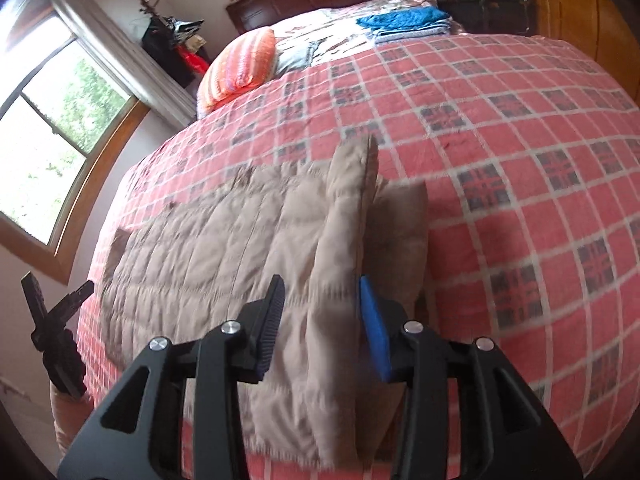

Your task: Fold large clothes

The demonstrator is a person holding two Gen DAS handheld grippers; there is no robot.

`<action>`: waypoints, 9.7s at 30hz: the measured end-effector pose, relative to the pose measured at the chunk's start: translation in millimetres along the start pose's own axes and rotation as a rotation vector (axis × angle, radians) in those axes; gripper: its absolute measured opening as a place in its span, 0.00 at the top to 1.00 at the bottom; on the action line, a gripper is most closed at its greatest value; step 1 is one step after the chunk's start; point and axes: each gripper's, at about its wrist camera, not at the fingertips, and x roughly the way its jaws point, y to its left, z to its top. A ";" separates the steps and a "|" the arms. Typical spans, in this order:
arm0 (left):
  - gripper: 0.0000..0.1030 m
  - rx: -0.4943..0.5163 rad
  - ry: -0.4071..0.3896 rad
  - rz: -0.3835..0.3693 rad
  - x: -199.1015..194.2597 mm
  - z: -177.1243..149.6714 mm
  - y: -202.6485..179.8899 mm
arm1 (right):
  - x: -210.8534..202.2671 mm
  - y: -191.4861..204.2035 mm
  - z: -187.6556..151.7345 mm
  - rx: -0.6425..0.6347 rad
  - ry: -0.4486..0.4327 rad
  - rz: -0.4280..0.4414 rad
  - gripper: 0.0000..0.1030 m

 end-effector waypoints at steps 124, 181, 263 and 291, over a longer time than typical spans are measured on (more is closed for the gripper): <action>0.82 0.101 0.129 -0.284 -104.0 -183.6 14.1 | -98.1 -10.2 -238.1 0.095 0.129 0.258 0.86; 0.57 0.266 0.025 -0.022 -149.5 -297.5 1.7 | -98.0 -8.3 -329.9 0.048 0.172 0.177 1.00; 0.79 0.293 0.246 -0.272 -150.1 -210.4 -107.2 | -55.7 87.7 -279.2 -0.024 0.352 -0.137 1.00; 0.50 0.468 0.276 -0.326 -109.1 -257.9 -149.1 | -38.3 90.2 -264.0 -0.013 0.370 -0.124 1.00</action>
